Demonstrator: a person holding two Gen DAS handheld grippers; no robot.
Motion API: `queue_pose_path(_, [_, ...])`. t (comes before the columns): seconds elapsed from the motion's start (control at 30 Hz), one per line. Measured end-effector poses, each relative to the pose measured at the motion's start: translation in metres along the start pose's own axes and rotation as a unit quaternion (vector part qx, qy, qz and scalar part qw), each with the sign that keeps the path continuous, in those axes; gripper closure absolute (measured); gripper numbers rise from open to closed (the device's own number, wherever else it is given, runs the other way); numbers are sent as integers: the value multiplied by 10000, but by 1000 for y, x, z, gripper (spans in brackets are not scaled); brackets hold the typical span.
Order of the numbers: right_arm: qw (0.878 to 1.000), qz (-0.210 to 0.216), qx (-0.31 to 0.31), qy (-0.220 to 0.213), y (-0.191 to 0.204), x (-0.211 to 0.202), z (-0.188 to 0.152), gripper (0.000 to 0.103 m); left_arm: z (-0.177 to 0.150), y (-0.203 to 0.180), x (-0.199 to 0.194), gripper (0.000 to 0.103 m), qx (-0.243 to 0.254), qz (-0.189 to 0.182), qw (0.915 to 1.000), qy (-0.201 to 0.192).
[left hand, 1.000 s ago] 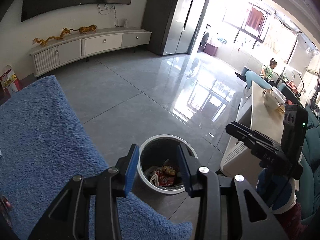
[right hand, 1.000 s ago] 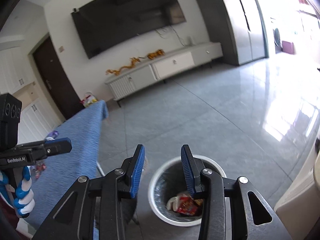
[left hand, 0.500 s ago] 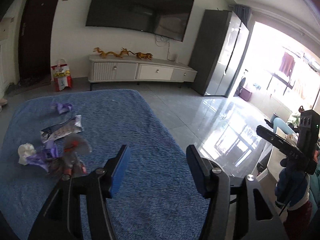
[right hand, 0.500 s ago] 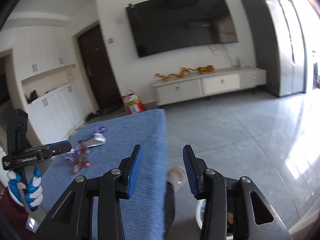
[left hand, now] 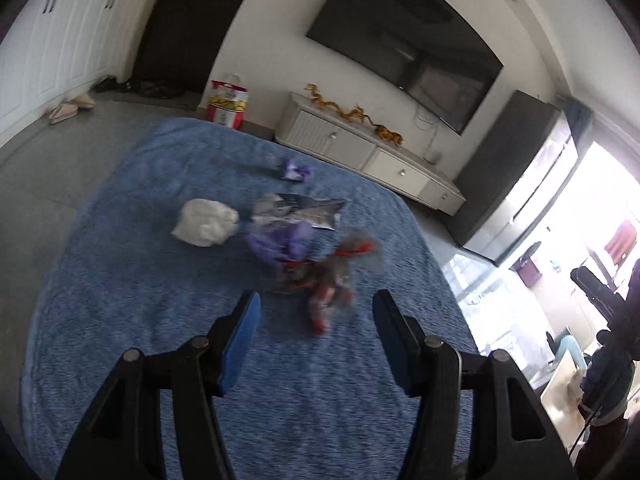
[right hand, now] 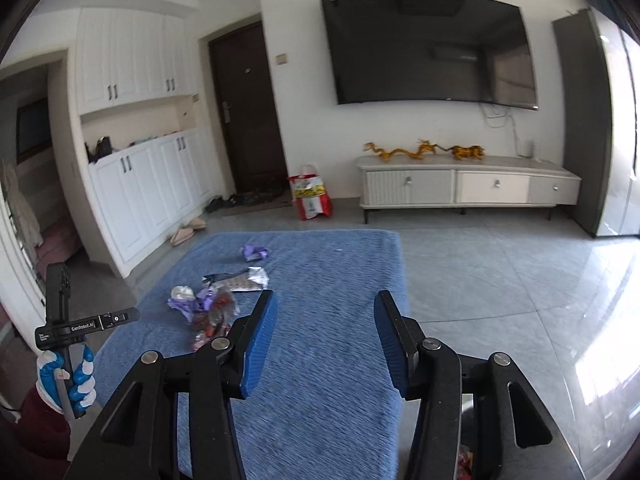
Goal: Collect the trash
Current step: 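Move both tools back over the trash on the rug, then grasp the purple plastic bag with the left gripper while the right gripper grasps a clear plastic bag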
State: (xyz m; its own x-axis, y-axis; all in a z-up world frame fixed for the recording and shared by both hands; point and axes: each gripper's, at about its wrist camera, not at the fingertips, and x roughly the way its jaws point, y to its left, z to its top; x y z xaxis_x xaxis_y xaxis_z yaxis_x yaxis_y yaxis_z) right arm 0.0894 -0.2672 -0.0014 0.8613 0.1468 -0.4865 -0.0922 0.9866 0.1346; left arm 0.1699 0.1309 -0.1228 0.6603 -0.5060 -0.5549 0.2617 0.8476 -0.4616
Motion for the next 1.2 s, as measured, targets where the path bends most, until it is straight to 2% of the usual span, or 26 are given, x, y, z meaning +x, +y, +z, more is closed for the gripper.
queue_pose_path(0.27, [9969, 507, -288, 525, 45, 74, 8, 52, 7, 40, 19, 46, -174, 133, 9997, 94])
queue_pose_path(0.47, [9898, 838, -384, 1087, 66, 142, 2, 51, 21, 41, 55, 46, -186, -56, 9990, 410])
queue_pose_path(0.73, [9786, 1203, -603, 1555, 94, 210, -7, 51, 40, 39, 112, 49, -121, -149, 9966, 801])
queue_pose_path(0.87, [9730, 1345, -690, 1742, 106, 238, -12, 51, 41, 41, 130, 54, -127, -242, 9956, 898])
queue_pose_path(1.1, [9672, 1539, -682, 1903, 111, 265, -16, 51, 39, 43, 141, 61, -125, -411, 9944, 965])
queue_pose_path(1.2, [9638, 1654, -635, 1992, 113, 274, -19, 51, 36, 43, 145, 70, -116, -426, 9938, 1024])
